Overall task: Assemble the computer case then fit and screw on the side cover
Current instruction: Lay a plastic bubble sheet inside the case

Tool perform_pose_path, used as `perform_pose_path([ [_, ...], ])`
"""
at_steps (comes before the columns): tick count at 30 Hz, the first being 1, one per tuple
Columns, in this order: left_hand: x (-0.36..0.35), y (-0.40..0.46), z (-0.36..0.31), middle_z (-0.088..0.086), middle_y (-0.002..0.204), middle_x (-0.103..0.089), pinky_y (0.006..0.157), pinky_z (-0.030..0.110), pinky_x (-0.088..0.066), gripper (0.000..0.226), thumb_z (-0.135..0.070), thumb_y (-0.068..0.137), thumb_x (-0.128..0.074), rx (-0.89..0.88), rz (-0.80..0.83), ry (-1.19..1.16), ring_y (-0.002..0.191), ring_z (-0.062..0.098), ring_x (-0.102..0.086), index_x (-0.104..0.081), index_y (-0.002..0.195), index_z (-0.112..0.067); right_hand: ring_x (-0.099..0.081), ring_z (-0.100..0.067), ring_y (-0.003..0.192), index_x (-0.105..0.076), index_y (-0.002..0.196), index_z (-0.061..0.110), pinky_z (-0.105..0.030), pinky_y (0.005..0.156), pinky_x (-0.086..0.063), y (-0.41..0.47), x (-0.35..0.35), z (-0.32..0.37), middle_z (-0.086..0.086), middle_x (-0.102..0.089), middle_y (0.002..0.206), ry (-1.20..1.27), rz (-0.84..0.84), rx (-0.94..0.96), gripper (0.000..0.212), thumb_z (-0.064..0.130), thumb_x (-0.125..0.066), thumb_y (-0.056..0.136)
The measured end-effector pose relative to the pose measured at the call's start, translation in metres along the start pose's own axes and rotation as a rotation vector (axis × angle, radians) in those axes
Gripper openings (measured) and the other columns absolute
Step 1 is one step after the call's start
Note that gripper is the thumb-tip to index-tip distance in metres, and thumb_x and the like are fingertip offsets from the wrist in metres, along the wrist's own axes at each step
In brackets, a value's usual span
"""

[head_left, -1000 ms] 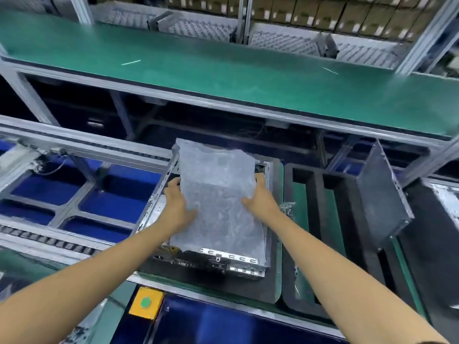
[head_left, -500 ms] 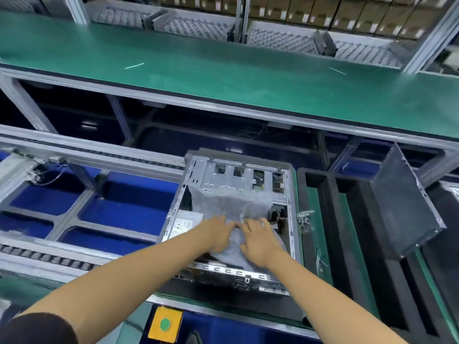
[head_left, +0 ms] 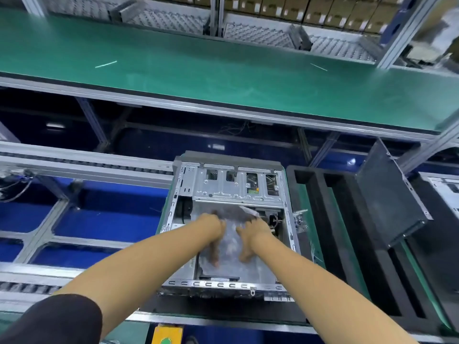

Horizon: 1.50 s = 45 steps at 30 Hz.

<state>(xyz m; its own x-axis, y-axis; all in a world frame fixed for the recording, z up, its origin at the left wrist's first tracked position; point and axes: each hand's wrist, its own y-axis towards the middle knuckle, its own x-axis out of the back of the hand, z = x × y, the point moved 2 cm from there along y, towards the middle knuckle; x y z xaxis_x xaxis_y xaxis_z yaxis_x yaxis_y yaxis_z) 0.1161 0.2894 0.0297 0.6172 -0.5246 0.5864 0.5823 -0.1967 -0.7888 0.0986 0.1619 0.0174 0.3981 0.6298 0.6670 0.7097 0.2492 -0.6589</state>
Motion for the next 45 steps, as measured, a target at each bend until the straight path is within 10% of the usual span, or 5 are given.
perform_pose_path([
  [4, 0.000, -0.010, 0.008, 0.003, 0.170, -0.001, 0.120, 0.051, -0.023, 0.152, -0.072, 0.064, -0.081, -0.024, 0.042, 0.026, 0.155, 0.031, -0.012, 0.030, 0.153, -0.017, -0.059, -0.028, 0.127, 0.008, 0.163, 0.016, -0.037, 0.084, -0.042, -0.002, 0.002, -0.004, -0.009, -0.058, 0.142, 0.134, -0.010, -0.035, 0.124, 0.073, -0.064, 0.079],
  [11, -0.001, -0.019, 0.037, 0.009, 0.167, 0.019, 0.120, 0.057, -0.027, 0.153, -0.088, 0.054, -0.071, -0.009, 0.065, -0.143, 0.154, 0.039, -0.008, 0.023, 0.156, -0.024, -0.017, -0.037, 0.152, -0.006, 0.162, 0.008, -0.060, 0.120, -0.017, -0.007, 0.002, 0.005, -0.018, -0.019, 0.165, 0.030, -0.005, -0.092, 0.114, 0.073, -0.058, 0.084],
  [26, 0.002, -0.025, 0.007, 0.013, 0.167, 0.017, 0.120, 0.065, -0.011, 0.151, -0.086, 0.056, -0.072, 0.158, 0.083, -0.017, 0.154, 0.041, -0.002, 0.032, 0.152, -0.032, -0.037, -0.033, 0.147, -0.008, 0.163, 0.010, -0.048, 0.116, -0.031, -0.008, 0.024, -0.008, -0.015, -0.031, 0.164, 0.562, 0.053, -0.147, 0.083, 0.059, -0.037, 0.102],
  [41, 0.009, -0.040, -0.067, 0.019, 0.166, 0.017, 0.125, 0.050, -0.007, 0.144, -0.081, 0.068, -0.068, 0.324, -0.022, 0.133, 0.154, 0.043, 0.000, 0.015, 0.157, -0.005, -0.047, -0.035, 0.119, -0.057, 0.128, 0.016, -0.050, 0.101, -0.037, -0.101, -0.031, -0.142, -0.014, -0.059, 0.123, 0.570, -0.678, 0.041, 0.039, 0.039, -0.053, 0.096],
  [45, 0.070, -0.046, -0.077, 0.010, 0.164, -0.021, 0.112, 0.046, -0.042, 0.110, -0.064, 0.080, -0.073, 0.312, -0.027, 0.111, 0.145, 0.031, -0.037, -0.020, 0.158, -0.010, -0.048, -0.033, 0.116, -0.057, 0.122, 0.018, -0.048, 0.099, -0.037, -0.110, -0.055, -0.183, -0.012, -0.060, 0.121, 0.549, -0.738, -0.023, 0.035, 0.041, -0.052, 0.096],
])
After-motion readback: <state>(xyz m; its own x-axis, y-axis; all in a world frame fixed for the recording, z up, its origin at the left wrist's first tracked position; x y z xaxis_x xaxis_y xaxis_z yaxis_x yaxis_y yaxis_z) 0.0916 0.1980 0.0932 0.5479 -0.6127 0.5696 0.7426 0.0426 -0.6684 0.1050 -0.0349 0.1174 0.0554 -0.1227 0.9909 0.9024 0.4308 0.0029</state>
